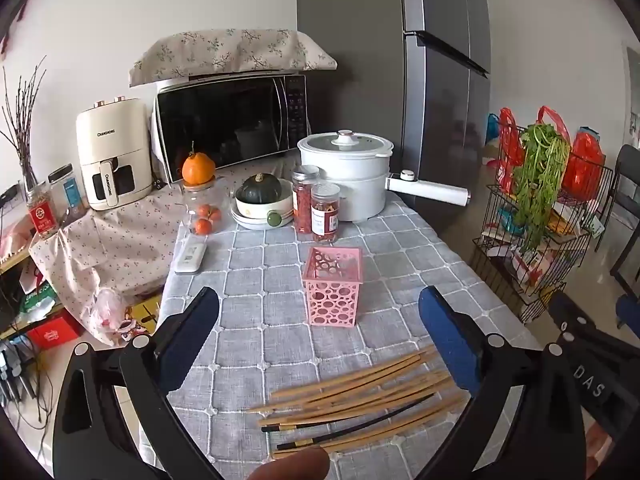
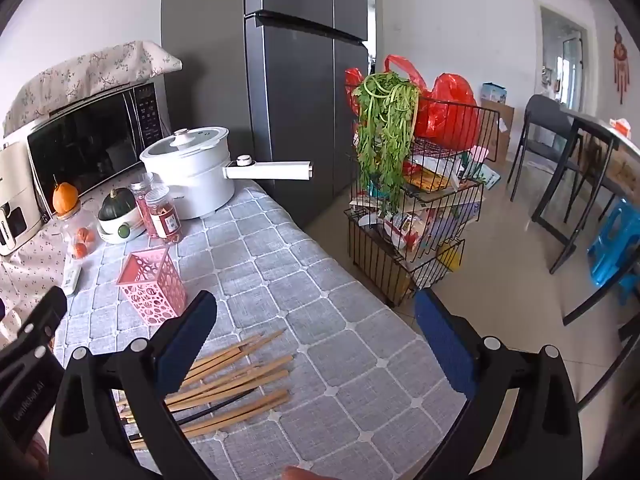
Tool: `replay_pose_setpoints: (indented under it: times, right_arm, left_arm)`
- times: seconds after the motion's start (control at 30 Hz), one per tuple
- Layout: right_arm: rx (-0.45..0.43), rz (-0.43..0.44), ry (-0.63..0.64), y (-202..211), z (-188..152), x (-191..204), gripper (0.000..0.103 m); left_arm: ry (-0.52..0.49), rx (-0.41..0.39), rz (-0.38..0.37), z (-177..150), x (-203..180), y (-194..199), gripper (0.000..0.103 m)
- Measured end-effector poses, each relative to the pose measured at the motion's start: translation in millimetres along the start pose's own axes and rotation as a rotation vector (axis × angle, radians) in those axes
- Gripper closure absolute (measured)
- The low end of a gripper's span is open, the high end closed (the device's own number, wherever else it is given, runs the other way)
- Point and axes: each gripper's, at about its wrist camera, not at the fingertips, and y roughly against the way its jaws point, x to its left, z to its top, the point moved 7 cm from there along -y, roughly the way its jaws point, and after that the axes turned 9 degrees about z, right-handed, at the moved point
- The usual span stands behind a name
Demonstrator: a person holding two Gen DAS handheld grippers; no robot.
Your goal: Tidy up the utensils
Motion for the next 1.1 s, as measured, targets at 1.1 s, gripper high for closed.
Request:
replay_pose_setpoints:
  times: [1.1]
  right_arm:
    - [0.060,0.026,-0.037,-12,-7,2,0.007]
  left_arm:
    - [0.011,0.078,-0.012,-17,-7,-20,0.007]
